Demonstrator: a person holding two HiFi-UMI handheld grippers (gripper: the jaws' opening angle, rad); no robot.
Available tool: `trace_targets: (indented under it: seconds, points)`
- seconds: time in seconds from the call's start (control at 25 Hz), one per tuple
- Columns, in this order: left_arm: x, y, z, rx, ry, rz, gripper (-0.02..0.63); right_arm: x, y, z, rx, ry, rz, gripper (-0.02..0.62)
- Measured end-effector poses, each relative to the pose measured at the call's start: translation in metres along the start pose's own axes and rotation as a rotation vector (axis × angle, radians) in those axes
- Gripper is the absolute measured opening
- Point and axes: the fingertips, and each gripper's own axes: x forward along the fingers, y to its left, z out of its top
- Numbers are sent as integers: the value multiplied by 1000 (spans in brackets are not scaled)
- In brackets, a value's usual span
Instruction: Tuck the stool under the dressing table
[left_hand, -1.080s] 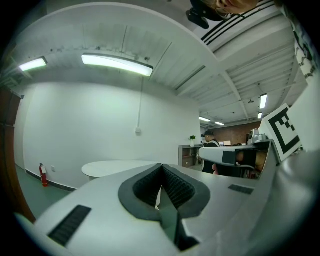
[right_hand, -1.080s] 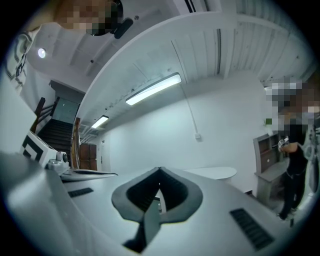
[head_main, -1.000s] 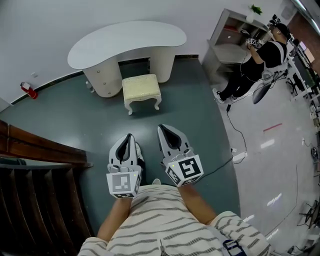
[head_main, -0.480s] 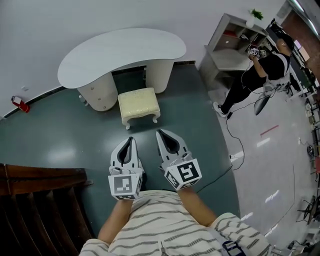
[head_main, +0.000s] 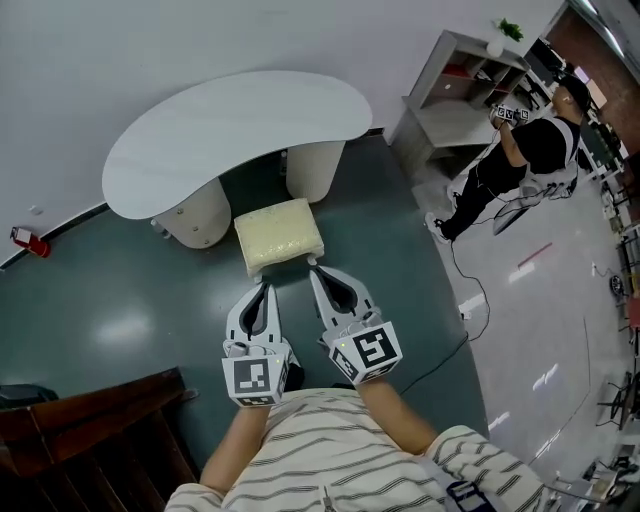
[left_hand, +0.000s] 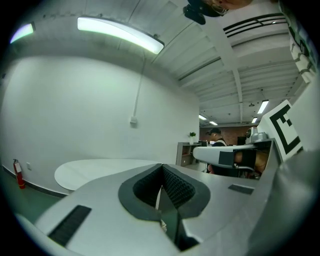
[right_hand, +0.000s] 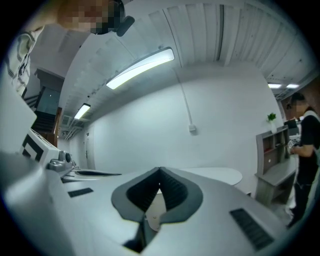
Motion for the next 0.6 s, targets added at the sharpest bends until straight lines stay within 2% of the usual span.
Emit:
trace_targets:
  seconds: [0.36, 0.6]
  points:
    - [37, 44, -13, -21, 53, -31, 6, 56, -4, -12, 12, 40, -38, 12]
    - [55, 47, -26, -57, 97, -46, 6, 73, -18, -26, 33, 90, -47, 12]
